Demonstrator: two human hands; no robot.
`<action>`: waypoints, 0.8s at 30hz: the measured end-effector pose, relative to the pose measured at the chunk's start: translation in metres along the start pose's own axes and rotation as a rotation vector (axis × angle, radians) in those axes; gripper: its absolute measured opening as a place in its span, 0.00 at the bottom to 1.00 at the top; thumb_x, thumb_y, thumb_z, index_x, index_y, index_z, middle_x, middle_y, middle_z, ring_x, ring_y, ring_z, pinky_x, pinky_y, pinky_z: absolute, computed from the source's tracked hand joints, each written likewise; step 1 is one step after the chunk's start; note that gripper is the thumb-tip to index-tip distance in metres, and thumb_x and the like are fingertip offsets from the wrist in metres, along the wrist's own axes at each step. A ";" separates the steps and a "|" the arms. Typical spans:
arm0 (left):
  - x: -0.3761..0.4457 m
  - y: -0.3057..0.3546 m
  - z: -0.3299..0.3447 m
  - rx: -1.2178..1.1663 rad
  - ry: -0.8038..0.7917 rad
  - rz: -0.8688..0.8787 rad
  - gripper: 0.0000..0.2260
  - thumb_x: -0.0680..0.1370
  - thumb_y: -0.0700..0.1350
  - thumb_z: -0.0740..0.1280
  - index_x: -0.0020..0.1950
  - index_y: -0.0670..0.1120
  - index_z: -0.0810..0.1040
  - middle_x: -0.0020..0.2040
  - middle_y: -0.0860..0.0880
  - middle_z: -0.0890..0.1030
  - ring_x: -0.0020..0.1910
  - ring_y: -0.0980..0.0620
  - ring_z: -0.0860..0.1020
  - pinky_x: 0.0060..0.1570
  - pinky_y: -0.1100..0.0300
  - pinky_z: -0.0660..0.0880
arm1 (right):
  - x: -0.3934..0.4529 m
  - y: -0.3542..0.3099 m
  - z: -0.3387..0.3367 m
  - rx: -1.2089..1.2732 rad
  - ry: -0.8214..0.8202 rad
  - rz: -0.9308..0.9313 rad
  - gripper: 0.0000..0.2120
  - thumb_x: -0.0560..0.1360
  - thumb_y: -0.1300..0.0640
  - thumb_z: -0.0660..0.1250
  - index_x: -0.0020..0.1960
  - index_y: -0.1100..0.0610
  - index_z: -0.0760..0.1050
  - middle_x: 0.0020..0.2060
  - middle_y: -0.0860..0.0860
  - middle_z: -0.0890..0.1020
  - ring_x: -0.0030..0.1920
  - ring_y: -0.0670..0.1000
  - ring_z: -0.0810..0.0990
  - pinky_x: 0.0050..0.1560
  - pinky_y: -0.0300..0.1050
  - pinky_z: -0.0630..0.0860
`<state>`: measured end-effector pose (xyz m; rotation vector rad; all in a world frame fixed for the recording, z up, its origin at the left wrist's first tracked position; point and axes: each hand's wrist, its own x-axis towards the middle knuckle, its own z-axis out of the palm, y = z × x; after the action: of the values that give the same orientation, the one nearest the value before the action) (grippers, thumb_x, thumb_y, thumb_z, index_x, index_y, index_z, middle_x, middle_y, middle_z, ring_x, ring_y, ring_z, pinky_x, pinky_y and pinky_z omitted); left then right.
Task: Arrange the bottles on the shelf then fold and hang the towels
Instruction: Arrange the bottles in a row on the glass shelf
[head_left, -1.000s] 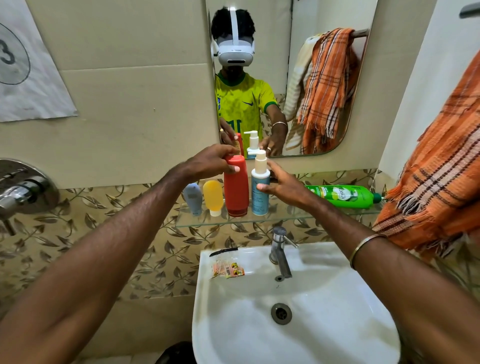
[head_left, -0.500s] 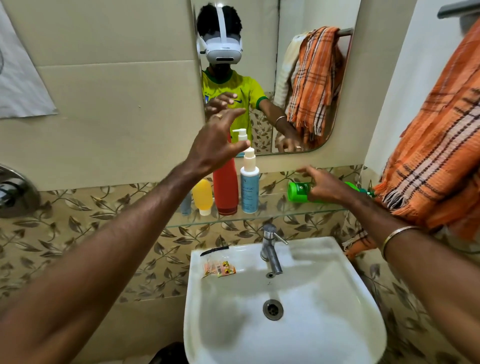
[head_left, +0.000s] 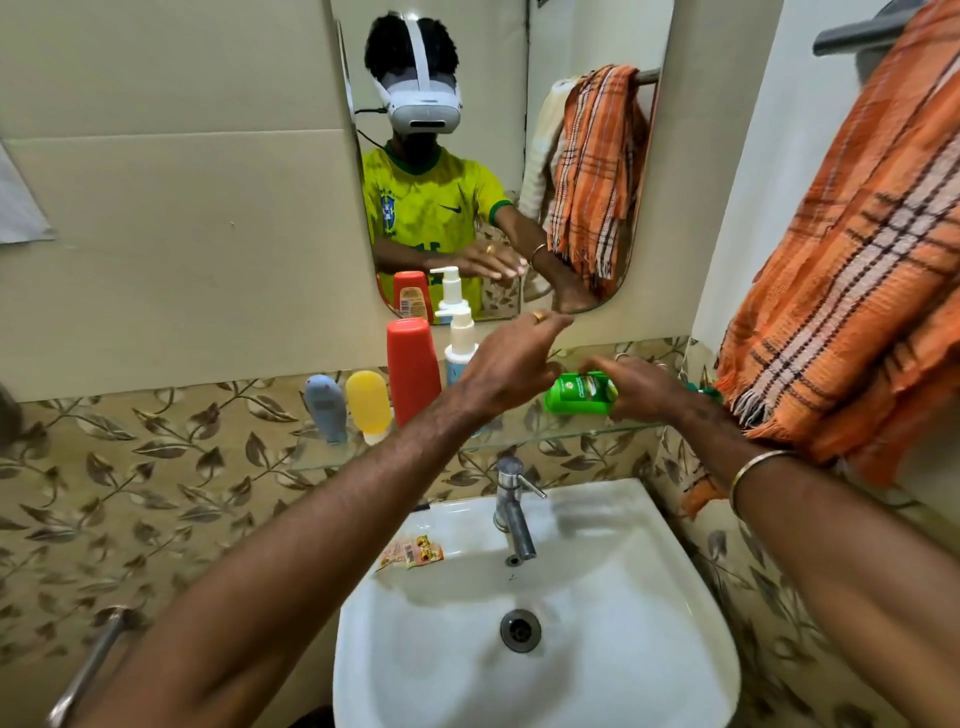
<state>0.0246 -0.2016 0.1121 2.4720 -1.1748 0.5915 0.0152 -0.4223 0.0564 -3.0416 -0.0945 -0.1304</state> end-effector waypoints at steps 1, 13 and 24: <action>0.003 0.003 0.007 0.020 -0.053 -0.041 0.29 0.76 0.43 0.72 0.75 0.43 0.67 0.69 0.40 0.76 0.63 0.41 0.77 0.58 0.50 0.75 | 0.000 0.002 0.002 -0.062 0.015 -0.027 0.38 0.69 0.58 0.78 0.73 0.46 0.63 0.60 0.56 0.81 0.58 0.57 0.78 0.53 0.52 0.78; 0.010 0.007 0.082 0.082 -0.270 -0.374 0.39 0.73 0.52 0.76 0.77 0.41 0.61 0.58 0.43 0.80 0.54 0.44 0.80 0.49 0.53 0.77 | 0.001 0.005 -0.002 -0.630 0.212 -0.324 0.34 0.69 0.53 0.74 0.74 0.48 0.67 0.69 0.60 0.76 0.68 0.63 0.75 0.63 0.71 0.69; -0.027 0.004 0.102 -0.152 0.114 -0.594 0.26 0.72 0.54 0.76 0.63 0.44 0.72 0.52 0.43 0.84 0.50 0.41 0.82 0.42 0.53 0.76 | 0.003 -0.002 0.012 -0.366 0.783 -0.316 0.39 0.70 0.47 0.75 0.76 0.50 0.61 0.76 0.59 0.63 0.75 0.59 0.66 0.70 0.59 0.63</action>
<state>0.0289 -0.2346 0.0117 2.4407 -0.3832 0.4390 0.0188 -0.4186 0.0454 -3.0201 -0.5284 -1.4668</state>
